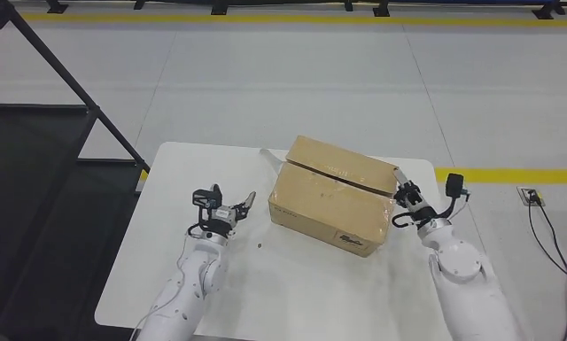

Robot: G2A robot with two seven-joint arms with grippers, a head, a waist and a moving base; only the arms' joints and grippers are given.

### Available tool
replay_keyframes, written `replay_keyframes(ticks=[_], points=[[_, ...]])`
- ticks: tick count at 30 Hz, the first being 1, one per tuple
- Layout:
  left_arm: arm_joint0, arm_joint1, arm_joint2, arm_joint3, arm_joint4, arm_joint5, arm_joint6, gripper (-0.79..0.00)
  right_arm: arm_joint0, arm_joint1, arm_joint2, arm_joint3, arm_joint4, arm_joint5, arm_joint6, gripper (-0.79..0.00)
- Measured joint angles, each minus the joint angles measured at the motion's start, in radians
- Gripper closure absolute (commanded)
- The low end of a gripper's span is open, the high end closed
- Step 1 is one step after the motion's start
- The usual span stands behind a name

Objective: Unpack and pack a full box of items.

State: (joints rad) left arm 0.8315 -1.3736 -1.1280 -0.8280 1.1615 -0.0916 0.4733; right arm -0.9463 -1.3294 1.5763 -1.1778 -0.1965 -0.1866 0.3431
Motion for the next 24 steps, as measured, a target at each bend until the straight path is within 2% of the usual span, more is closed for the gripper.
replay_keyframes(ticks=[9,24], points=[[0.028,0.009,-0.032,-0.035,0.019,-0.002,-0.011,-0.785,0.074,-0.003,-0.048,0.116,0.046,-0.07,0.042,-0.785],[0.043,0.012,-0.065,-0.055,0.026,0.006,-0.026,-0.785,0.071,-0.004,-0.095,0.117,0.072,-0.122,0.049,-0.785]])
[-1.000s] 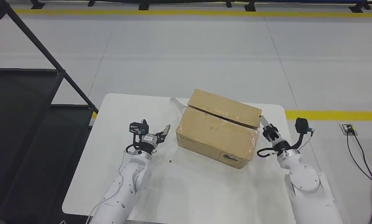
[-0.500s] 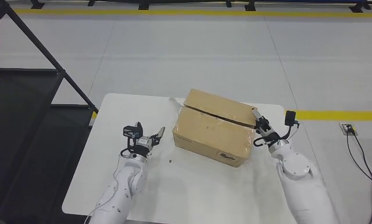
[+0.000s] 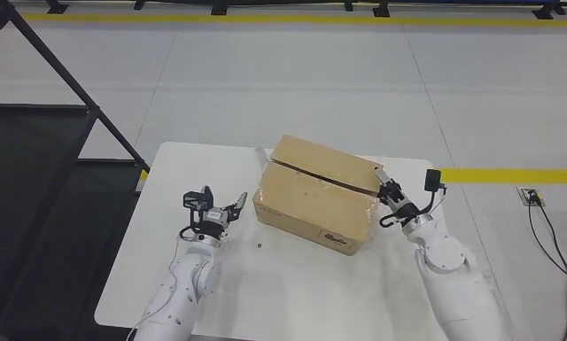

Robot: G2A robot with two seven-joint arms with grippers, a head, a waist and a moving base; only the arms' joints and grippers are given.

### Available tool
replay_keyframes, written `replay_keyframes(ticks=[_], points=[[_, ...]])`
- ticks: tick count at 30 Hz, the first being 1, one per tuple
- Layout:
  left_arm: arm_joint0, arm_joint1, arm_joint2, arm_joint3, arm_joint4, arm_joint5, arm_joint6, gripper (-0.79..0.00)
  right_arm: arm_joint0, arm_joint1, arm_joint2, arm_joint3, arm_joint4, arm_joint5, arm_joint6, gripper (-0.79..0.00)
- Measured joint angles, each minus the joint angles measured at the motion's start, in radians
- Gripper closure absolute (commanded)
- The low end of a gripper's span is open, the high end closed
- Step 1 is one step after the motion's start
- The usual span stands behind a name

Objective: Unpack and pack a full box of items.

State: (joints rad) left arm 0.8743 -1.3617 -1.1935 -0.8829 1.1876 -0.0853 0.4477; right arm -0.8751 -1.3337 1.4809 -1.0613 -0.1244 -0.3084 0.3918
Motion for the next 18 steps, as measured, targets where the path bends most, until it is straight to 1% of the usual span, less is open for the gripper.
replay_keyframes(ticks=[7,10,13,15,18], points=[[-0.001,-0.003,-0.004,-0.002,0.003,0.016,-0.014,-0.785,-0.005,0.0,-0.015,0.0,0.036,-0.048,0.023,-0.785],[-0.006,-0.006,-0.005,-0.002,0.003,0.035,-0.024,-0.785,-0.011,0.003,-0.005,0.001,0.046,-0.057,0.013,-0.785],[-0.017,-0.009,-0.006,0.002,0.0,0.049,-0.039,-0.785,-0.034,0.011,0.024,-0.019,0.039,-0.062,-0.021,-0.785],[-0.021,-0.009,-0.001,0.003,0.014,0.041,-0.049,-0.785,-0.061,0.018,0.047,-0.048,0.017,-0.062,-0.043,-0.785],[-0.019,-0.008,0.009,0.0,0.049,0.016,-0.048,-0.785,-0.109,0.03,0.084,-0.101,0.003,-0.072,-0.03,-0.785]])
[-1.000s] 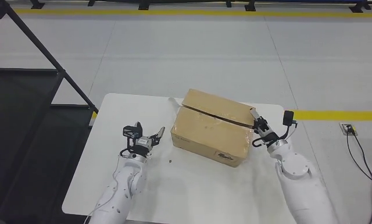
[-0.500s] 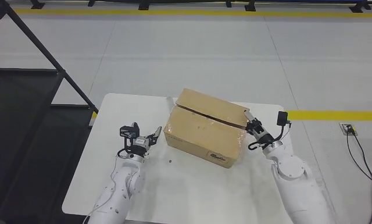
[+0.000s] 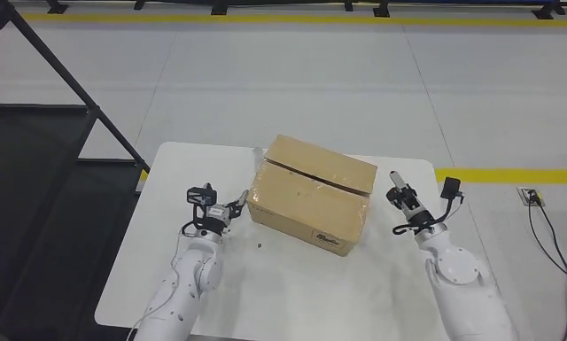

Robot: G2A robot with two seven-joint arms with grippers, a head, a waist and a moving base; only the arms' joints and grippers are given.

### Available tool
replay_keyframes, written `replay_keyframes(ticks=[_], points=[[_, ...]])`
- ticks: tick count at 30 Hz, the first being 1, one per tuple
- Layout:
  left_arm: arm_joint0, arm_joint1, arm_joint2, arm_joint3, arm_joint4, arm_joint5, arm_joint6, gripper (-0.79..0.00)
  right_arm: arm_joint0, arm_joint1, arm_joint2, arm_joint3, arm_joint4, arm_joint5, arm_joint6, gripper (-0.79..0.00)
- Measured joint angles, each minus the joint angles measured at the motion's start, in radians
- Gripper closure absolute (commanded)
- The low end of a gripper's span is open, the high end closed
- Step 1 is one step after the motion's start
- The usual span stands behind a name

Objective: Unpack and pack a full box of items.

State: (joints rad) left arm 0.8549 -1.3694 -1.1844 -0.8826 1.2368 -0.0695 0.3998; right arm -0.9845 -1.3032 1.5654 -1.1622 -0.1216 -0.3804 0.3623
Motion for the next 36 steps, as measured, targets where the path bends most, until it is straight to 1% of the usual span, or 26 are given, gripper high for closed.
replay_keyframes(ticks=[6,10,13,22,36], points=[[0.012,0.006,0.009,-0.005,0.058,-0.06,0.022,-0.785,-0.087,0.018,0.055,-0.094,-0.018,-0.003,0.024,-0.785],[0.029,0.015,0.0,-0.013,0.066,-0.163,0.052,-0.785,-0.123,0.025,0.068,-0.141,-0.031,0.005,0.028,-0.785],[0.039,0.023,-0.003,-0.017,0.096,-0.203,0.06,-0.785,-0.136,0.027,0.075,-0.163,-0.022,0.011,0.03,-0.785],[0.067,0.032,-0.007,-0.037,0.13,-0.24,0.069,-0.785,-0.161,0.035,0.086,-0.206,-0.006,0.018,0.026,-0.785],[0.093,0.048,-0.021,-0.067,0.157,-0.341,0.096,-0.785,-0.16,0.044,0.078,-0.193,0.013,0.01,0.032,-0.785]])
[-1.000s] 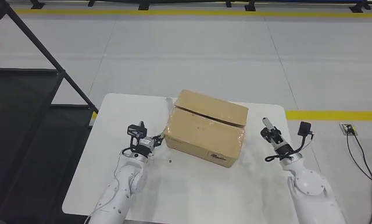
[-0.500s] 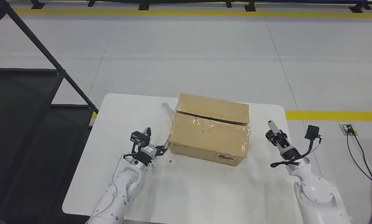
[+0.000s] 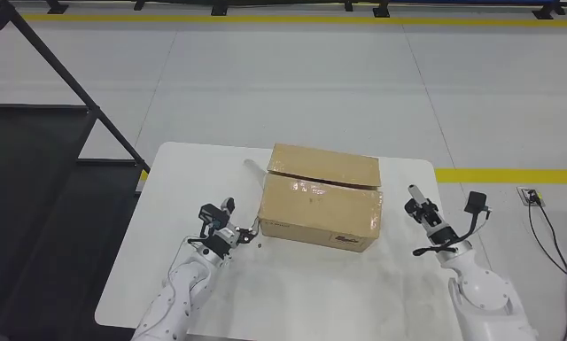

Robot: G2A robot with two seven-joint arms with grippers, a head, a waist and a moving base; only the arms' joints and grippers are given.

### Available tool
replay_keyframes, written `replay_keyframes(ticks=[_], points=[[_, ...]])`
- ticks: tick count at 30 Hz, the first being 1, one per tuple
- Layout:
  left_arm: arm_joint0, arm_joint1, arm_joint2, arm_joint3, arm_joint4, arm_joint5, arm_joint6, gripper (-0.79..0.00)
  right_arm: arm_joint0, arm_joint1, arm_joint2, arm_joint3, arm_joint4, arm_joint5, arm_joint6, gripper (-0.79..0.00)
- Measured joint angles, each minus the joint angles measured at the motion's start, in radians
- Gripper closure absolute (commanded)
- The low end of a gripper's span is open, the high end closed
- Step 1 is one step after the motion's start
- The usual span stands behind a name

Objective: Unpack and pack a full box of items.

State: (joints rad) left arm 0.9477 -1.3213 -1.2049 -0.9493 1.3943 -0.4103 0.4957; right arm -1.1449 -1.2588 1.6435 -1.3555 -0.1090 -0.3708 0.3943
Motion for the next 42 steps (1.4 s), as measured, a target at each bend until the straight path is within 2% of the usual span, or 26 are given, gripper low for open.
replay_keyframes(ticks=[4,9,13,19,26,37,40,42], points=[[0.005,0.002,0.003,-0.011,0.012,-0.009,0.005,-0.785,0.001,0.002,-0.007,0.007,0.007,-0.004,0.009,-0.785],[0.005,0.001,-0.024,-0.004,-0.051,0.028,0.002,-0.785,0.014,0.003,-0.028,0.018,0.0,0.003,0.013,-0.785],[-0.012,-0.012,-0.038,0.016,-0.141,0.13,-0.041,-0.785,0.023,0.003,-0.043,0.027,-0.005,0.004,0.008,-0.785],[-0.038,-0.037,0.018,0.024,-0.138,0.247,-0.061,-0.785,0.039,0.003,-0.06,0.05,-0.004,0.013,-0.024,-0.785],[-0.057,-0.049,0.064,0.051,-0.107,0.207,-0.039,-0.785,0.056,0.0,-0.088,0.085,-0.001,0.015,-0.052,-0.785],[-0.034,-0.034,0.069,0.029,-0.021,0.1,0.0,-0.785,0.064,0.004,-0.09,0.105,0.02,0.004,-0.046,-0.785],[-0.024,-0.029,0.06,0.018,-0.003,0.107,-0.006,-0.785,0.064,0.006,-0.086,0.105,0.026,0.001,-0.044,-0.785],[-0.02,-0.028,0.046,0.017,-0.013,0.147,-0.017,-0.785,0.06,0.007,-0.083,0.103,0.032,-0.003,-0.045,-0.785]])
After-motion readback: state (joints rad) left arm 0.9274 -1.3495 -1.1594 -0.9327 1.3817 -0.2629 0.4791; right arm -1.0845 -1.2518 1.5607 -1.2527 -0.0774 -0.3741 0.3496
